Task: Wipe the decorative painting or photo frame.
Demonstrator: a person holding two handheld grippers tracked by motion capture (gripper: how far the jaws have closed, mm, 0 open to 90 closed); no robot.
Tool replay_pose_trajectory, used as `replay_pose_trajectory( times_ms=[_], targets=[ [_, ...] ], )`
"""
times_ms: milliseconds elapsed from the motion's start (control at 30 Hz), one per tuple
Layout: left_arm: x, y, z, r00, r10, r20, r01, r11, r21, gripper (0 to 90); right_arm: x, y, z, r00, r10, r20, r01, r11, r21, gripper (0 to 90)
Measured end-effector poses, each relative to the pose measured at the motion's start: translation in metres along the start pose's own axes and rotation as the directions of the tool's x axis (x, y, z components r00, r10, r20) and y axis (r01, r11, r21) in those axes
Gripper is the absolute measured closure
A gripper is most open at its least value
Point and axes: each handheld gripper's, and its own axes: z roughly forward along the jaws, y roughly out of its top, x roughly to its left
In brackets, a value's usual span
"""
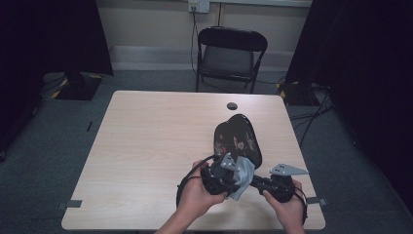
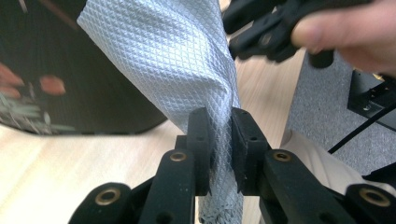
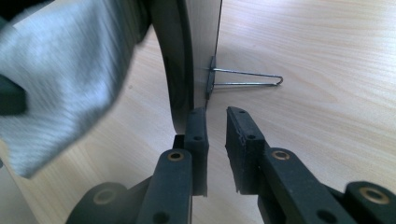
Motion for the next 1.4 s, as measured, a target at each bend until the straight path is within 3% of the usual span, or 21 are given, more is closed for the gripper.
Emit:
replay_pose_trajectory(
  times_ms=[367,467,700,1100,1400],
  targets=[
    [0.005,-0.031,0.029,0.9985,-0.054,0.002,0.054,0.9962,0.068,79.2,0.0,0.0,0.0,1.0,0.003,0.0,-0.003,1.0,-0.003,79.1],
    [0.008,-0.037,0.035,0.9988,-0.048,0.001,0.048,0.9938,0.101,79.2,0.0,0.0,0.001,1.0,0.004,0.0,-0.004,1.0,-0.002,78.9],
    [0.017,-0.05,0.04,0.9957,-0.092,-0.014,0.093,0.9886,0.119,79.2,0.0,0.0,0.002,1.0,0.004,0.002,-0.004,1.0,0.0,77.8],
    [0.043,-0.056,0.039,0.987,-0.152,-0.052,0.158,0.9785,0.132,79.2,-0.001,-0.001,0.002,1.0,0.007,0.004,-0.007,1.0,0.004,77.3],
    [0.069,-0.061,0.042,0.9712,-0.229,-0.067,0.236,0.9628,0.132,79.1,-0.002,0.0,0.002,1.0,0.007,0.003,-0.007,1.0,0.003,77.2]
  ],
)
